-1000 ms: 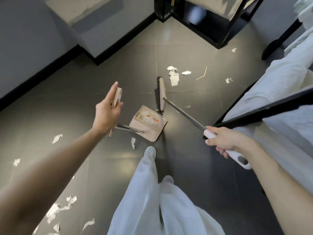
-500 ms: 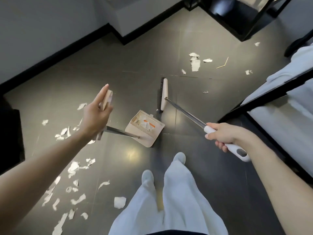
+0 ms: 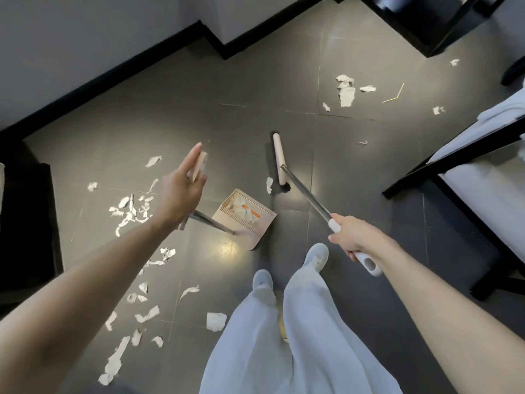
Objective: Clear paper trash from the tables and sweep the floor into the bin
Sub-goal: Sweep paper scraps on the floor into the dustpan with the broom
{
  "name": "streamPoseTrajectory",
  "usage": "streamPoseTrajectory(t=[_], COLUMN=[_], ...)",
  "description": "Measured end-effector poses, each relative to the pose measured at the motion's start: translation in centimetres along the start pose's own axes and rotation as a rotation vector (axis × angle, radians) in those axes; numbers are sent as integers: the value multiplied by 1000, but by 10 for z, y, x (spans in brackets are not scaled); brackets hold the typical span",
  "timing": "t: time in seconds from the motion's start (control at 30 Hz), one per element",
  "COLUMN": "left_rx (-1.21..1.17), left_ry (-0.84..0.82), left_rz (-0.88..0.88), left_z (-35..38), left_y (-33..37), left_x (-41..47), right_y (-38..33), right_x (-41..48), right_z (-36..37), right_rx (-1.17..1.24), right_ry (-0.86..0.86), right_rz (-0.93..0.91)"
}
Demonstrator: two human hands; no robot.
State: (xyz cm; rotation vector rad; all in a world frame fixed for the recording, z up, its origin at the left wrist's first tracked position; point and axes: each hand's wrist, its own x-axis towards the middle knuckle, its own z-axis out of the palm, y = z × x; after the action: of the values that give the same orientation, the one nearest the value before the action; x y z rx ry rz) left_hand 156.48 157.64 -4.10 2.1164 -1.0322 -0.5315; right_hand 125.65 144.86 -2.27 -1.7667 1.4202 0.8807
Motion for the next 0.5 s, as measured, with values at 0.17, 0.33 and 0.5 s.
streamPoseTrajectory(t=[0.17, 0.33, 0.5], left_rx=[2, -4, 5], left_ry=[25, -11, -28], left_rz=[-15, 8, 5], left_z=[3, 8, 29], left_y=[1, 14, 45], left_x=[26, 43, 67], right_y=[-5, 31, 64], right_x=[4, -9, -15], right_z=[2, -33, -75], right_rx=[139, 276, 371], right_ry=[-178, -265, -212], right_rz=[-34, 16, 20])
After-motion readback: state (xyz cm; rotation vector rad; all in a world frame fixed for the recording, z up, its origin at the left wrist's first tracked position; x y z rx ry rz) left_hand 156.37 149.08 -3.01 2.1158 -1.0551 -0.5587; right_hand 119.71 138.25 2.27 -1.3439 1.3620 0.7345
